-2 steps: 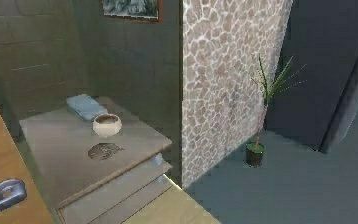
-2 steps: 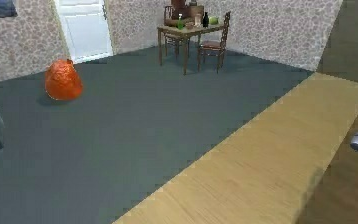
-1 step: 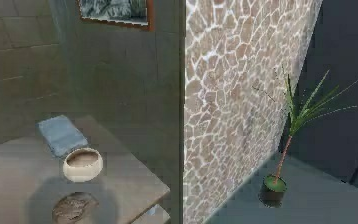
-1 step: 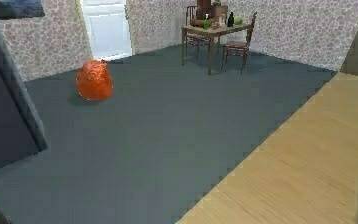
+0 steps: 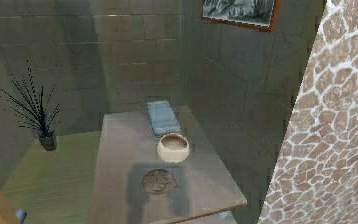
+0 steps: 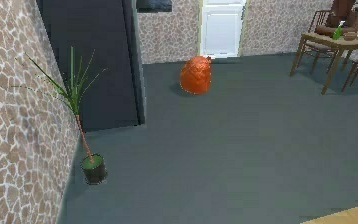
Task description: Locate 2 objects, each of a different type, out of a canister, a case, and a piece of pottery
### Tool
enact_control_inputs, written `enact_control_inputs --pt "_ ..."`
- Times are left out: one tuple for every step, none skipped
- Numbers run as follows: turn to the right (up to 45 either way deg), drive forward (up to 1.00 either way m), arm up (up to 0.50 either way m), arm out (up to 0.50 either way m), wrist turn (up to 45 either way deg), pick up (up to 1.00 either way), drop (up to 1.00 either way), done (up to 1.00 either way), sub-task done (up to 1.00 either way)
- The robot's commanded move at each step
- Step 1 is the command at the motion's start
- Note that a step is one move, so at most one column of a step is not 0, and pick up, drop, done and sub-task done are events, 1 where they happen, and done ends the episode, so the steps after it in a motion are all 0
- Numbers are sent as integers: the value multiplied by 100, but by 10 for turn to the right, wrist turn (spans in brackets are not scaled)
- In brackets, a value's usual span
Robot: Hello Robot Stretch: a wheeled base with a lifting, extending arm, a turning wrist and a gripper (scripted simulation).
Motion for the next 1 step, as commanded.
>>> enact_control_inputs --pt "0 0 0 0 0 0 0 100 0"
